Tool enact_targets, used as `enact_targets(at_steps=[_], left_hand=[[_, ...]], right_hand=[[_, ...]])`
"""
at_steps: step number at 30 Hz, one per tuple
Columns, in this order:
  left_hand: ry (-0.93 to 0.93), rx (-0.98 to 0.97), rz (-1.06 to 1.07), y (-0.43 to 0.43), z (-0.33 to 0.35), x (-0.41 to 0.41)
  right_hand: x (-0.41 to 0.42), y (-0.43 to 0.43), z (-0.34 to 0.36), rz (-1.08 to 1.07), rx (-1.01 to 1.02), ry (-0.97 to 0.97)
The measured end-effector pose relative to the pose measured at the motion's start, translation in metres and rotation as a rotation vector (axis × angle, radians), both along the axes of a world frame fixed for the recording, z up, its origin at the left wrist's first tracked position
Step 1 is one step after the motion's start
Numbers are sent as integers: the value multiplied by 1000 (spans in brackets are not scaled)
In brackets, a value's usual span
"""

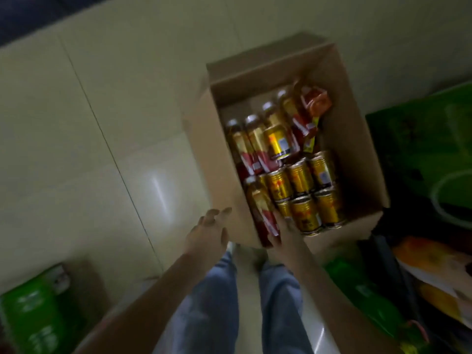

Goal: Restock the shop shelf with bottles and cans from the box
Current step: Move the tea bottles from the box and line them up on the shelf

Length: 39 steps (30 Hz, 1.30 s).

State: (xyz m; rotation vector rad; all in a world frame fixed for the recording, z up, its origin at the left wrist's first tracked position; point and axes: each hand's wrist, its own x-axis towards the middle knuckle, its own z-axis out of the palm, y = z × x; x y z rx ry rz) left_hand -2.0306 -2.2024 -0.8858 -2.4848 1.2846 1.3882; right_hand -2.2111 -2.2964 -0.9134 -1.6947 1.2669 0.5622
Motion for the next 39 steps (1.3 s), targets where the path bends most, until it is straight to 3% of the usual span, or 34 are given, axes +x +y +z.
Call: enact_targets(at_steps=[5, 10, 15, 24, 33, 36, 39], left_hand=[[57, 35, 72, 25, -57, -17], [114, -11, 128, 21, -66, -33], [135, -38, 149, 1, -66, -42], [149, -40, 219, -24, -78, -50], [172, -8, 392, -15, -65, -36], [254, 26, 542, -24, -57, -28], [553, 105, 814, -45, -40, -27]], right_hand=[[1, 3, -61, 22, 14, 158], [2, 4, -78, 88, -27, 201], [11, -1, -82, 21, 27, 284], [19, 20, -81, -152, -33, 270], [12, 5, -70, -98, -39, 203], [6, -12, -53, -368, 141, 92], [-5, -26, -25, -770, 505, -128]])
